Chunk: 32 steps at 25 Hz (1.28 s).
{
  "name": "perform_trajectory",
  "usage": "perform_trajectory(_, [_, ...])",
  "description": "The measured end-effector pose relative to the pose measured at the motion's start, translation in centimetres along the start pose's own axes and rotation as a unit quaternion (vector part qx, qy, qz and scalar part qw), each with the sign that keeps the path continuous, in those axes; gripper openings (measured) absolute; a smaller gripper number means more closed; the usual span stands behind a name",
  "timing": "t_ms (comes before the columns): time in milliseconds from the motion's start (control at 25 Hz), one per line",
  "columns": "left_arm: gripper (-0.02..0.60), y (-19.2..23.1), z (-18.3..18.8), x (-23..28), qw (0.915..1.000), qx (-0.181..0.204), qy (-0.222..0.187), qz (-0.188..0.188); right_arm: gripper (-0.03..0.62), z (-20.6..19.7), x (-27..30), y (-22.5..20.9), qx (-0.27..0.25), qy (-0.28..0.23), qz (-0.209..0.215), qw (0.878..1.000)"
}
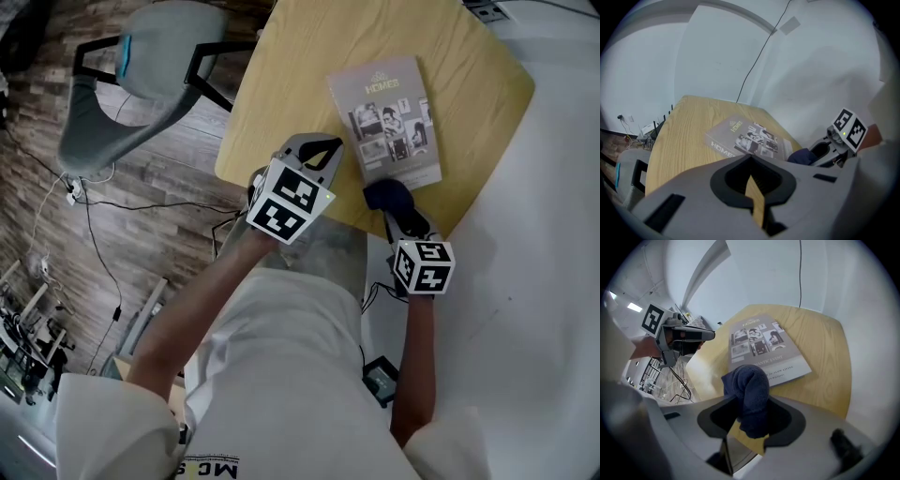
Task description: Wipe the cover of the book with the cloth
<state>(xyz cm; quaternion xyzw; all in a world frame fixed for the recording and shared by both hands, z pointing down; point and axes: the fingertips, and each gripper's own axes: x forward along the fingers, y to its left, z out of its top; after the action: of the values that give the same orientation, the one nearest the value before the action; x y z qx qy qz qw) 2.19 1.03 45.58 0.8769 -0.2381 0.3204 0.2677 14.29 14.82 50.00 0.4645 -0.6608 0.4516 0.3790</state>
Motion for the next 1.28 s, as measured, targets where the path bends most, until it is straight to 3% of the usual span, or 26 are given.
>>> perform_trajectory(320, [0.009,-1.7,1.0,-2.9,0.9999,0.004,-0.007,-0.014,0.175,1.4,-3.0,0.7,0.041,-0.052,-0.006,0.998])
perform_trajectory(880, [0.009,-4.5,6.5,-9.4,0.9973,0.011,-0.066,-0.031,0.173,10.2,-10.2,1.8,0.041,-0.174,-0.026,0.984])
perform_trajectory(1080, [0.009,-4.5,9.5,-12.9,0.9937,0.001,-0.11,-0.022,0.175,14.2,-14.0,3.8,0.026,-0.242,-0.032,0.97])
perform_trajectory(1280, [0.008,-4.9,12.6,-16.3,0.9873,0.007,-0.157,-0.023,0.175,18.1,-18.7,7.0,0.008,-0.327,-0.014,0.945])
